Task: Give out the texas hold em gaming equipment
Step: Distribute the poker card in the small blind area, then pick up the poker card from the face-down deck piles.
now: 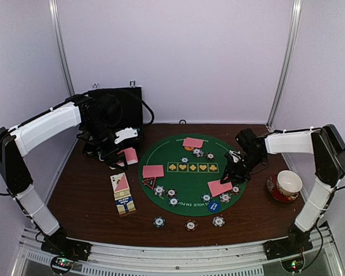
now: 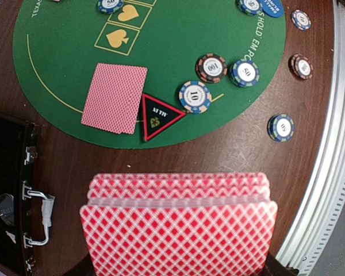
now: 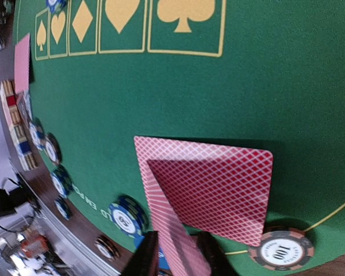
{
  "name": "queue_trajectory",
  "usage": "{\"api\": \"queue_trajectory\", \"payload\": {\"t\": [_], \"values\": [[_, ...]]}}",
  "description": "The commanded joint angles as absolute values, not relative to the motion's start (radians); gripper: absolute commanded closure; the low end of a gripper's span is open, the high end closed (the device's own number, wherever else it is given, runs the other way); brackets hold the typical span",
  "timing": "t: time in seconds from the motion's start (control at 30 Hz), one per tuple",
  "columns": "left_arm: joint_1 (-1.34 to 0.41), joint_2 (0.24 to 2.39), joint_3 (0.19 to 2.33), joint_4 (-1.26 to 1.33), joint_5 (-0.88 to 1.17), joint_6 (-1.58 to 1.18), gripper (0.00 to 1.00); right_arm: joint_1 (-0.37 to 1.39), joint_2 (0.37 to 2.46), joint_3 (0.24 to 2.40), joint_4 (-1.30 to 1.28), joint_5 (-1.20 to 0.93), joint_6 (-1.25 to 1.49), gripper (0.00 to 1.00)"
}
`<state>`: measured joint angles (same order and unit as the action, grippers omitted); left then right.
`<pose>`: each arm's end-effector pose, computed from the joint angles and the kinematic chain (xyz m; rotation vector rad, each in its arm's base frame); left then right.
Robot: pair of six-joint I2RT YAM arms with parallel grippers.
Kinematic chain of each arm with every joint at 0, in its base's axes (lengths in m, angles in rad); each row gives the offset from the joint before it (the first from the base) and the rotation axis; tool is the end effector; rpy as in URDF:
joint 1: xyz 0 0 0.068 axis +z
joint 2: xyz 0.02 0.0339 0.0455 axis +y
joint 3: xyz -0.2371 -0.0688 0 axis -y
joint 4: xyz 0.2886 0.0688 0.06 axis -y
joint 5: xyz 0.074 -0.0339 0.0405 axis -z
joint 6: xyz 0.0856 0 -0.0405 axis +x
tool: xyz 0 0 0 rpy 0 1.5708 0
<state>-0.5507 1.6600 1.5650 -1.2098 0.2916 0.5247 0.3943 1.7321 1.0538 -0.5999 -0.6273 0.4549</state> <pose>0.3068 -0.2173 0.2315 1.5080 2.4195 -0.4235 0.3147 0.1854 0.0759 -0.0517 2.9582 1.0528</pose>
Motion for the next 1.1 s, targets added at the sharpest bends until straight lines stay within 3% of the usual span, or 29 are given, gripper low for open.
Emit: {"api": "queue_trajectory", "payload": {"t": [0.0,0.2,0.27,0.3,0.33,0.5,0.63,0.73,0.9,1.07], "values": [[-0.550,1.635,1.562,-1.200,0.311,0.535,0.89,0.388,1.711,1.111,-0.690,-0.514,0.391,0.66],[-0.550,1.635,1.562,-1.200,0.314,0.535,0.89,0.388,1.644,1.221,-0.800,-0.393,0.355,0.33],[-0.549,1.635,1.564,-1.200,0.316,0.535,0.89,0.390,1.613,1.254,-0.810,-0.380,0.364,0.17],[-0.549,1.635,1.564,-1.200,0.316,0.535,0.89,0.393,1.597,1.267,-0.803,-0.391,0.374,0.03],[-0.549,1.635,1.567,-1.200,0.320,0.535,0.89,0.399,1.583,1.281,-0.792,-0.414,0.388,0.01],[-0.550,1.634,1.572,-1.200,0.326,0.535,0.89,0.508,1.515,1.302,-0.640,-0.441,0.527,0.00],[-0.549,1.632,1.576,-1.200,0.322,0.535,0.89,0.521,1.469,1.158,-0.282,-0.608,0.780,0.00],[-0.549,1.627,1.575,-1.200,0.324,0.534,0.90,0.574,1.460,1.046,-0.044,-0.579,0.941,0.01],[-0.549,1.626,1.575,-1.201,0.327,0.532,0.90,0.737,1.550,1.167,-0.196,-0.370,0.916,0.00],[-0.550,1.626,1.578,-1.200,0.332,0.529,0.90,0.798,1.750,1.265,-0.047,-0.580,0.969,0.01]]}}
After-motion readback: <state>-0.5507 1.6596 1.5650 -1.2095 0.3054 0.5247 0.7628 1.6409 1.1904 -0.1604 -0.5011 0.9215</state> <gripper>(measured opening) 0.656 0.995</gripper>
